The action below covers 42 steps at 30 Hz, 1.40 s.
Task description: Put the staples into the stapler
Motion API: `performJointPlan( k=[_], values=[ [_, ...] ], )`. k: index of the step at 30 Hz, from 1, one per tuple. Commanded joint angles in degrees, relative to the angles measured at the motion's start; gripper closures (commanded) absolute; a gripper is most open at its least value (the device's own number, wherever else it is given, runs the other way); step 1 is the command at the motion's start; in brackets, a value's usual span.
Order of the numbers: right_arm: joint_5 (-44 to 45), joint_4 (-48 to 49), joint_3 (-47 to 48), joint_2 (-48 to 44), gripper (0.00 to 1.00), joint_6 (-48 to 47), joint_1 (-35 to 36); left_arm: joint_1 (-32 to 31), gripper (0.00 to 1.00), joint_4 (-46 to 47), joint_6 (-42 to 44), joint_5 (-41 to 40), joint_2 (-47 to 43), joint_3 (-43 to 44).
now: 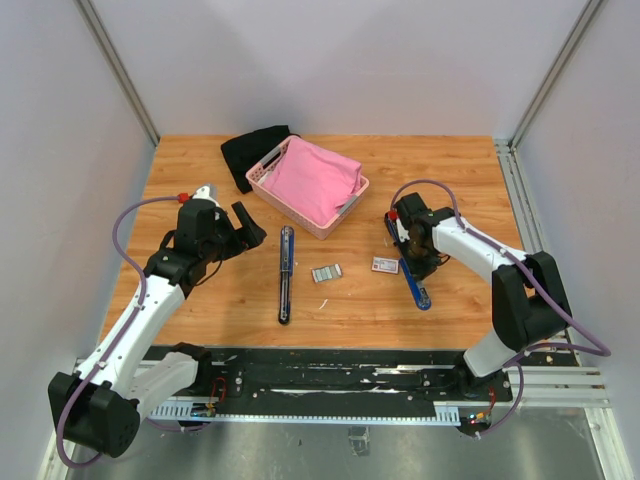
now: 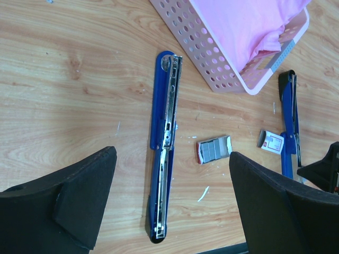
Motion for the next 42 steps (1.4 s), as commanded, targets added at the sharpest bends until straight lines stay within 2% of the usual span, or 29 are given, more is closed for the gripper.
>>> performJointPlan(
  k=[1, 33, 42],
  values=[
    [-1.15, -2.12, 1.62, -0.12, 0.88, -1.28, -0.83, -0.21, 0.08, 0.57, 0.60, -0.36, -0.81, 0.54],
    [0.82, 0.80, -2.12, 0.32, 0.88, -0.76, -1.97, -0.29, 0.08, 0.40, 0.86, -0.48, -1.26, 0.72],
    [-4.08, 2.06, -3.14, -0.15, 0.89, 1.65, -1.36, -0.29, 0.08, 0.47, 0.95, -0.32, -1.10, 0.88]
  ],
)
